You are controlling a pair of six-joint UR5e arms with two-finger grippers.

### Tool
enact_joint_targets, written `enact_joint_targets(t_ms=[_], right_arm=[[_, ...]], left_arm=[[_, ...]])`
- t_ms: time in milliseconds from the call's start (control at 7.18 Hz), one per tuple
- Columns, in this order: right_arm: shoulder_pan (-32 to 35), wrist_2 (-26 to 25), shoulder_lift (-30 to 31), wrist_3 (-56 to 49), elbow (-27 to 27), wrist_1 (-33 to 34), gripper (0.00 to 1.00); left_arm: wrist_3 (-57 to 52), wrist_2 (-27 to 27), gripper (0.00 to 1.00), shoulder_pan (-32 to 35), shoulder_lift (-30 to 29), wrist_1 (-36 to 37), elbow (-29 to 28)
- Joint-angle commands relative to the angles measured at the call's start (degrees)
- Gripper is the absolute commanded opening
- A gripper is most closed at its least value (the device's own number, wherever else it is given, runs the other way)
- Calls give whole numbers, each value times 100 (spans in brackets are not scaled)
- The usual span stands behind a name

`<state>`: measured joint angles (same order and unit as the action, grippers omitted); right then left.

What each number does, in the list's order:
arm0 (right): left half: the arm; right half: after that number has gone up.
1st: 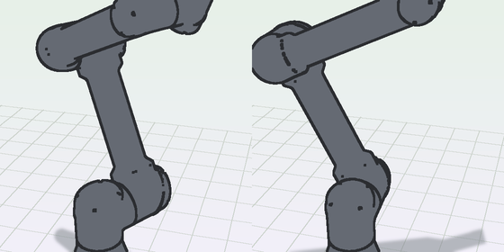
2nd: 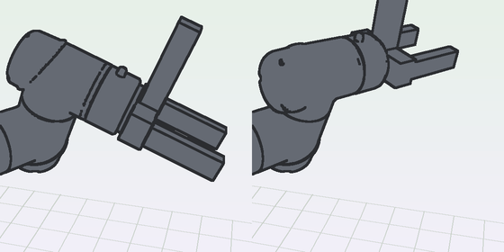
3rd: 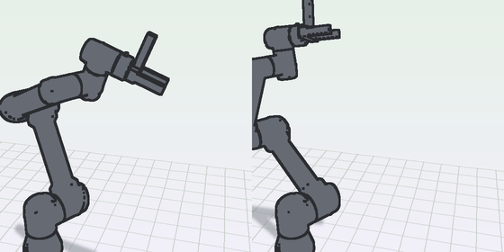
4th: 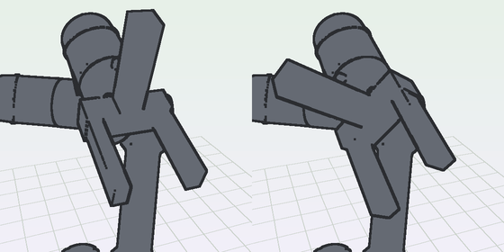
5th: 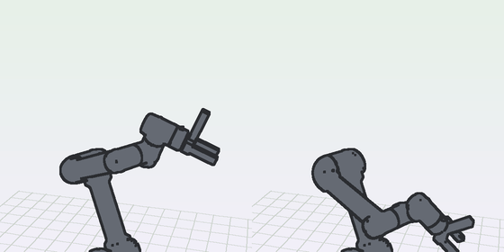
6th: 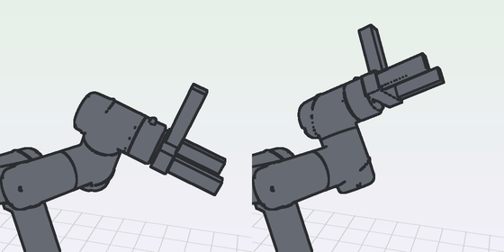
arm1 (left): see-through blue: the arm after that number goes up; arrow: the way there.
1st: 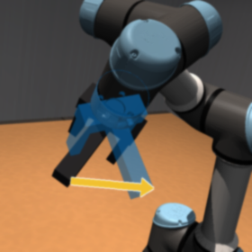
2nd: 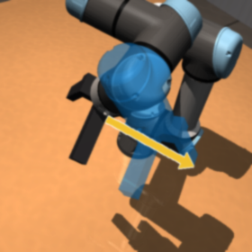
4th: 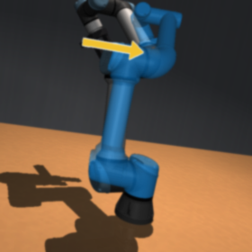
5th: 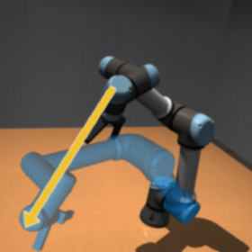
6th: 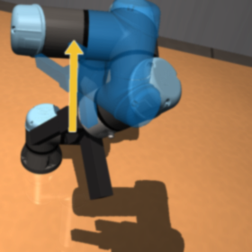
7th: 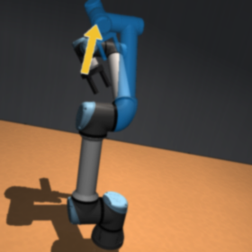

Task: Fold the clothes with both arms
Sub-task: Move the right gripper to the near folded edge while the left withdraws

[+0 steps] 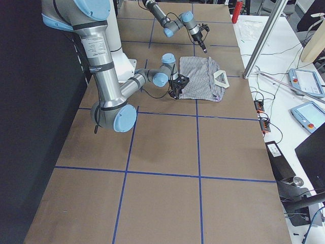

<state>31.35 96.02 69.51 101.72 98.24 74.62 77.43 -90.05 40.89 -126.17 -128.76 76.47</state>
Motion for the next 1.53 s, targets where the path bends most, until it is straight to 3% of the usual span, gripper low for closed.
enact_joint_targets(t_ms=[0,139,279,697,976,1394], right_arm=[[3,-57,-8,5,-33,0,51],[3,-57,-8,5,-24,0,30],[20,-57,1,-3,-7,0,0],[47,-48,53,-47,151,0,0],[-58,57,725,110,1165,70,0],[-1127,451,1842,1725,2556,53,0]], left_arm=[[0,5,61,-2,39,0,0],[0,5,61,-2,48,0,0],[0,5,61,-2,48,0,-9],[0,5,61,-11,48,0,-18],[9,23,62,-89,48,0,-18],[18,14,62,-99,48,9,-1]])
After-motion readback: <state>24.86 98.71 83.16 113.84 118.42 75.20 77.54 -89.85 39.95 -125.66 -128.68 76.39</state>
